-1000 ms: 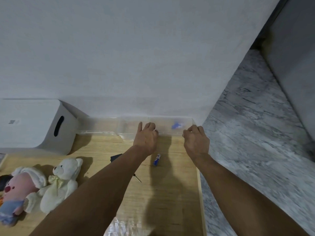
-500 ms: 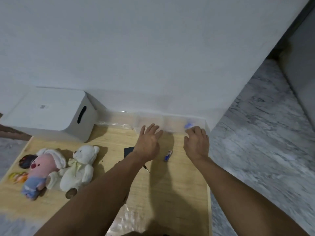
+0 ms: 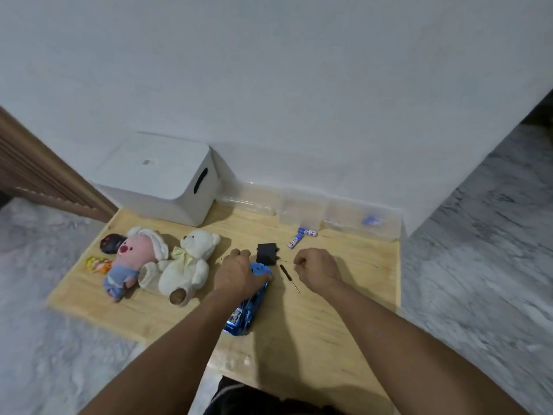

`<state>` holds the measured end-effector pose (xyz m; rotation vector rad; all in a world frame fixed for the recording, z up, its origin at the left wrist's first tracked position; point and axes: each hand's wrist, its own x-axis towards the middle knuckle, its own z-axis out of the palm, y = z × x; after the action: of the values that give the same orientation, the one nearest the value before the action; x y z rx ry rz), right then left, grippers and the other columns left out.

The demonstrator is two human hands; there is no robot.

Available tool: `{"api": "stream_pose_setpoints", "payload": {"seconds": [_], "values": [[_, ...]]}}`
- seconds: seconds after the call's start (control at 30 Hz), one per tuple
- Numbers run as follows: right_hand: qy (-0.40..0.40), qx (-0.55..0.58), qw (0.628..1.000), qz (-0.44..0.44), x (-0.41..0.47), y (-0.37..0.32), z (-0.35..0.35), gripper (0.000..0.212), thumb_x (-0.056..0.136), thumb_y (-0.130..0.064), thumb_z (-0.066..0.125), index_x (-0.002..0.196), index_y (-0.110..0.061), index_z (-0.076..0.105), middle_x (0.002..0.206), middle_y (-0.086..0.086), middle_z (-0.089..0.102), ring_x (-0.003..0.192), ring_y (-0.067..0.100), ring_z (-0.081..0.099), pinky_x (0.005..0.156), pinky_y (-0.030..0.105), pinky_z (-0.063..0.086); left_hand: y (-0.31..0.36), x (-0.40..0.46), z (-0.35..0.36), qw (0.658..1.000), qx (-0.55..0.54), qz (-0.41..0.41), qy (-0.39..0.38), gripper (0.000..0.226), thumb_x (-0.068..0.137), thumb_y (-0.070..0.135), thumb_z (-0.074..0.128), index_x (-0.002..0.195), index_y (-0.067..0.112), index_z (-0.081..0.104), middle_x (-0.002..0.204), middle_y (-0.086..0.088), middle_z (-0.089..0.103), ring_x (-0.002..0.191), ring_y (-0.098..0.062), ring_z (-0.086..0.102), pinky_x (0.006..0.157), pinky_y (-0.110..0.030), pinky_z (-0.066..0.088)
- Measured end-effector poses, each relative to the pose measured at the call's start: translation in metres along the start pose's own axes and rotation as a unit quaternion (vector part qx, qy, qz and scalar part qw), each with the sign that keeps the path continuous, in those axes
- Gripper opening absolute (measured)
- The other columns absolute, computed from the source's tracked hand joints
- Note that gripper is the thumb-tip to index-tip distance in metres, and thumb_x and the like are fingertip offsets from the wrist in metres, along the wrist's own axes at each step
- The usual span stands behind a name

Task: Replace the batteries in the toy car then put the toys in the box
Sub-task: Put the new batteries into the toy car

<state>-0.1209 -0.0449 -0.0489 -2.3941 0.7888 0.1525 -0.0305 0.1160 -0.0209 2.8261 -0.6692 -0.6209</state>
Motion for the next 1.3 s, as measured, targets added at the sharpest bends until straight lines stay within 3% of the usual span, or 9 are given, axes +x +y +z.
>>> {"api": "stream_pose_setpoints", "payload": {"seconds": [0.17, 0.53, 0.73, 0.8, 0.9, 1.0, 1.13, 1.2, 1.3], "values": [[-0.025, -0.023, 0.999, 0.004, -0.004, -0.015, 0.014, 0.012, 0.088, -0.024, 0.065, 0.097, -0.023, 0.073, 0.103, 0.002, 0.071, 0.099, 0.025, 0.063, 0.080, 0.032, 0.053, -0.009, -0.019, 0.010, 0.998, -0.017, -0.057, -0.032, 0.085, 0.068, 0.065, 0.072, 0.129, 0.015, 0.042, 0.124, -0.006, 0.046, 0.114, -0.023, 0.052, 0.087, -0.035, 0.048], [-0.028, -0.081, 0.996, 0.019, -0.007, -0.029, 0.028, 0.015, 0.090, -0.028, 0.064, 0.101, -0.020, 0.068, 0.105, 0.003, 0.068, 0.099, 0.024, 0.062, 0.076, 0.032, 0.048, -0.018, -0.031, 0.019, 0.994, -0.036, -0.098, -0.045, 0.071, 0.071, 0.045, 0.075, 0.125, 0.014, 0.041, 0.118, -0.007, 0.052, 0.107, -0.025, 0.059, 0.085, -0.037, 0.053], [-0.018, -0.068, 0.997, 0.024, -0.007, -0.029, 0.025, 0.015, 0.091, -0.030, 0.063, 0.102, -0.021, 0.068, 0.105, 0.002, 0.068, 0.100, 0.024, 0.061, 0.075, 0.029, 0.040, -0.032, -0.023, 0.001, 0.976, -0.183, -0.112, -0.030, 0.062, 0.063, 0.041, 0.077, 0.112, 0.015, 0.049, 0.103, -0.004, 0.062, 0.094, -0.025, 0.062, 0.079, -0.038, 0.056], [-0.017, -0.065, 0.997, 0.026, -0.007, -0.030, 0.025, 0.015, 0.091, -0.028, 0.064, 0.103, -0.021, 0.068, 0.106, 0.001, 0.068, 0.101, 0.023, 0.060, 0.074, 0.030, 0.036, -0.038, -0.018, -0.004, 0.948, -0.288, -0.133, -0.028, 0.064, 0.060, 0.038, 0.079, 0.112, 0.013, 0.051, 0.102, -0.005, 0.064, 0.093, -0.024, 0.063, 0.080, -0.039, 0.056], [-0.011, -0.067, 0.997, 0.031, -0.007, -0.032, 0.025, 0.016, 0.090, -0.028, 0.065, 0.104, -0.022, 0.068, 0.105, -0.001, 0.068, 0.101, 0.021, 0.059, 0.074, 0.029, 0.035, -0.043, -0.012, -0.011, 0.869, -0.459, -0.177, -0.048, 0.068, 0.059, 0.035, 0.079, 0.116, 0.007, 0.054, 0.102, -0.012, 0.068, 0.087, -0.029, 0.069, 0.077, -0.046, 0.060], [-0.014, -0.069, 0.997, 0.031, -0.006, -0.036, 0.025, 0.020, 0.089, -0.025, 0.066, 0.108, -0.024, 0.067, 0.106, -0.002, 0.068, 0.102, 0.020, 0.059, 0.074, 0.029, 0.033, -0.044, -0.010, -0.015, 0.798, -0.564, -0.198, -0.074, 0.046, 0.077, 0.022, 0.072, 0.115, 0.003, 0.056, 0.099, -0.019, 0.069, 0.081, -0.034, 0.070, 0.074, -0.047, 0.058], [-0.027, -0.087, 0.996, 0.021, -0.005, -0.039, 0.026, 0.025, 0.088, -0.016, 0.063, 0.111, -0.025, 0.065, 0.108, -0.001, 0.068, 0.101, 0.021, 0.060, 0.071, 0.029, 0.033, -0.045, -0.014, -0.016, 0.710, -0.665, -0.201, -0.112, 0.030, 0.084, 0.023, 0.059, 0.107, 0.004, 0.061, 0.083, -0.013, 0.064, 0.071, -0.029, 0.061, 0.077, -0.044, 0.052], [-0.027, -0.093, 0.995, 0.019, -0.005, -0.040, 0.027, 0.026, 0.089, -0.014, 0.060, 0.112, -0.025, 0.065, 0.109, 0.000, 0.067, 0.101, 0.023, 0.060, 0.071, 0.029, 0.034, -0.045, -0.015, -0.017, 0.694, -0.683, -0.192, -0.126, 0.029, 0.086, 0.028, 0.060, 0.106, 0.006, 0.061, 0.082, -0.012, 0.062, 0.069, -0.027, 0.060, 0.071, -0.040, 0.053], [-0.027, -0.099, 0.995, 0.015, -0.005, -0.040, 0.027, 0.027, 0.090, -0.013, 0.057, 0.114, -0.023, 0.065, 0.110, 0.002, 0.067, 0.101, 0.024, 0.060, 0.071, 0.029, 0.035, -0.041, -0.013, -0.016, 0.700, -0.681, -0.179, -0.123, 0.036, 0.083, 0.034, 0.071, 0.108, 0.009, 0.064, 0.086, -0.013, 0.067, 0.074, -0.028, 0.064, 0.074, -0.043, 0.056]]}}
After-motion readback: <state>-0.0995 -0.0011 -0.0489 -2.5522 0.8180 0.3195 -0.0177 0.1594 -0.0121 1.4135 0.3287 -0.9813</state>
